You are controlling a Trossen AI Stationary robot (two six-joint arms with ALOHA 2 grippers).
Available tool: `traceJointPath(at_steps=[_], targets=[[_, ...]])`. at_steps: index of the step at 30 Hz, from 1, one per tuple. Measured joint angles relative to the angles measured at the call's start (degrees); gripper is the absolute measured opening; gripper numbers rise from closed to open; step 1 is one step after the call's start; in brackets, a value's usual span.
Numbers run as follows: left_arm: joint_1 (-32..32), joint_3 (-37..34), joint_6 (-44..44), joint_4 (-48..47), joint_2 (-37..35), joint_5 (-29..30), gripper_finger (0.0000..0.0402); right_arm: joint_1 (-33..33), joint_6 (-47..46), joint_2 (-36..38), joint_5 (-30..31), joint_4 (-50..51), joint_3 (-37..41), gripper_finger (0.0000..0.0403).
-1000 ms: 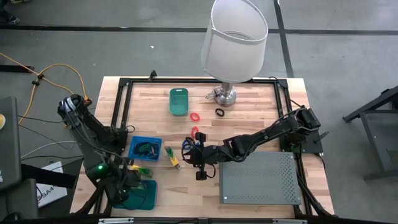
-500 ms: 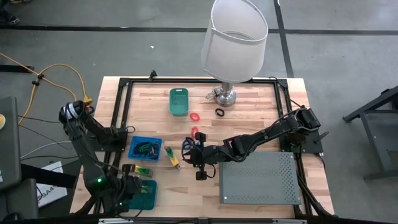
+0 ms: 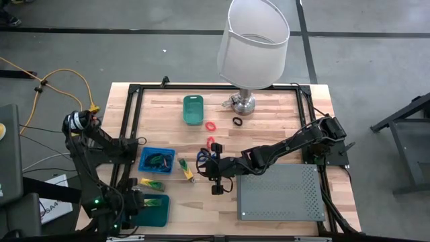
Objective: Pick & Place Office Desk Supplies
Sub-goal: Put the top pack of crayons into the bottom blue bin
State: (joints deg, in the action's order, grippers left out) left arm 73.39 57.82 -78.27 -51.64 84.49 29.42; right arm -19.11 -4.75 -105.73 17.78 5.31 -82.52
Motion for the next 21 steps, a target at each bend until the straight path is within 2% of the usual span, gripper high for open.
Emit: traceJointPath(at_steps=[10,21], targets=[[0.54,-3.75,1.62,5.76,0.0,2.55,0.01,0.0,0.01,0.0,0.0,-0.01,0.0,0.0069],[-1.2,-5.86,3.76,8.03,0.0,2.48,0.01,0.0,0.02,0.0,0.0,-0.01,0.0,0.0069]])
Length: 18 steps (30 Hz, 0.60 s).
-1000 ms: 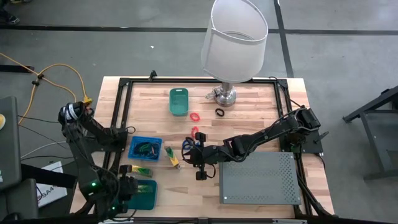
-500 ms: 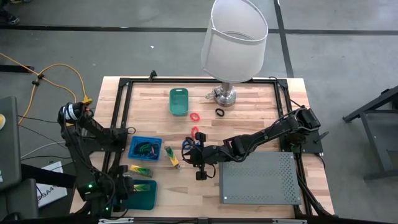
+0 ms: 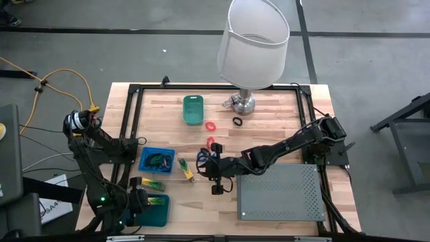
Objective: Pick & Place Office Desk Supplies
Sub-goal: Put the top pack of crayons into the bottom blue bin
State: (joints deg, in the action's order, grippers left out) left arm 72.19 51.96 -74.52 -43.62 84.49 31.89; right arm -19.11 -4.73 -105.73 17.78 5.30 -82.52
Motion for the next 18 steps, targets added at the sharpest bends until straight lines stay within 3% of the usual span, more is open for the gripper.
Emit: traceJointPath(at_steps=[5,13,18], targets=[[-0.58,0.0,1.24,0.0,0.0,-0.03,0.0106,0.0,0.0,0.0,0.0,0.0,0.0,0.0069],[-0.58,0.0,1.68,-0.02,-0.04,-0.02,0.0171,0.0,0.0,0.0,0.0,0.0,0.0,0.0069],[-0.58,0.0,1.68,-0.02,-0.04,-0.04,0.0182,0.0,0.0,0.0,0.0,0.0,0.0,0.0069]])
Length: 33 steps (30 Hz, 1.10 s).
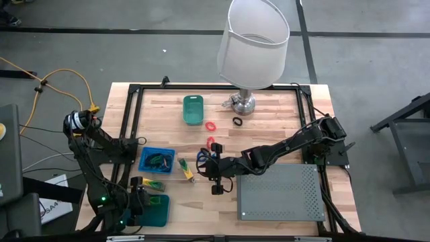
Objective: Pick & Place Office Desk Supplies
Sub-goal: Put the top pack of crayons into the bottom blue bin, then put the pack of crayons into the bottom blue bin
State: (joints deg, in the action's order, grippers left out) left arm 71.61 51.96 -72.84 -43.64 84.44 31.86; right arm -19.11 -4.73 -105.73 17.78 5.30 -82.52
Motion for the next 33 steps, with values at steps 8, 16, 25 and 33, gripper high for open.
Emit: traceJointPath(at_steps=[8,16,25,33], targets=[[0.0,0.0,0.02,-0.02,0.0,-0.01,0.0183,0.0,0.0,0.0,0.0,0.0,0.0,0.0069],[0.0,0.0,2.28,-0.08,-4.43,-0.09,0.0184,0.0,0.0,0.0,0.0,0.0,0.0,0.0069],[-2.7,0.09,10.26,-3.44,-11.79,-0.08,0.0184,0.0,0.0,0.0,0.0,0.0,0.0,0.0069],[-5.94,0.09,15.31,-7.18,-11.96,-1.75,0.0184,0.0,0.0,0.0,0.01,0.0,0.0,0.0069]])
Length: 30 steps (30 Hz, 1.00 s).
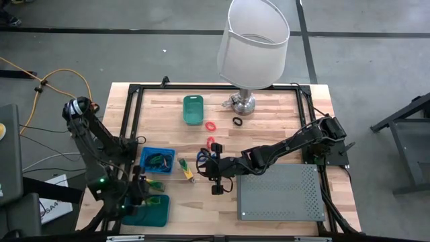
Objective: Pick & Place Office Desk Supplies
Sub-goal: Put the pack of crayons into the bottom blue bin
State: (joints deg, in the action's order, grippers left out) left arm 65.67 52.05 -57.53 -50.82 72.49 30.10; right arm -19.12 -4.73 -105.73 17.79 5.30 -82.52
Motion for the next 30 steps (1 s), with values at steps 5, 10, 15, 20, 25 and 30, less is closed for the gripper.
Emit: traceJointPath(at_steps=[5,10,15,20,25,30], targets=[[-1.53,-0.02,1.82,-0.63,-0.09,-1.53,0.0184,-0.01,0.0,0.0,-0.01,0.0,0.0,0.0069],[-2.38,-0.02,2.26,-2.27,-1.55,-2.23,0.0184,-0.01,-0.02,0.0,-0.01,0.0,0.0,0.0069],[-3.06,-0.76,2.26,-4.53,-3.22,-2.33,0.0184,0.0,-0.02,0.0,0.0,0.0,0.0,0.0069],[-3.04,-6.31,0.23,-1.49,-7.26,-2.4,0.0184,-0.02,0.0,0.0,-0.01,0.0,0.0,0.0069],[-3.04,-10.36,-1.24,1.89,-10.67,-2.97,0.0184,0.0,-0.01,0.0,-0.01,0.0,0.0,0.0069],[-3.04,-11.09,-1.4,2.19,-10.56,-3.73,0.0184,0.0,0.0,0.0,-0.01,0.0,0.0,0.0069]])
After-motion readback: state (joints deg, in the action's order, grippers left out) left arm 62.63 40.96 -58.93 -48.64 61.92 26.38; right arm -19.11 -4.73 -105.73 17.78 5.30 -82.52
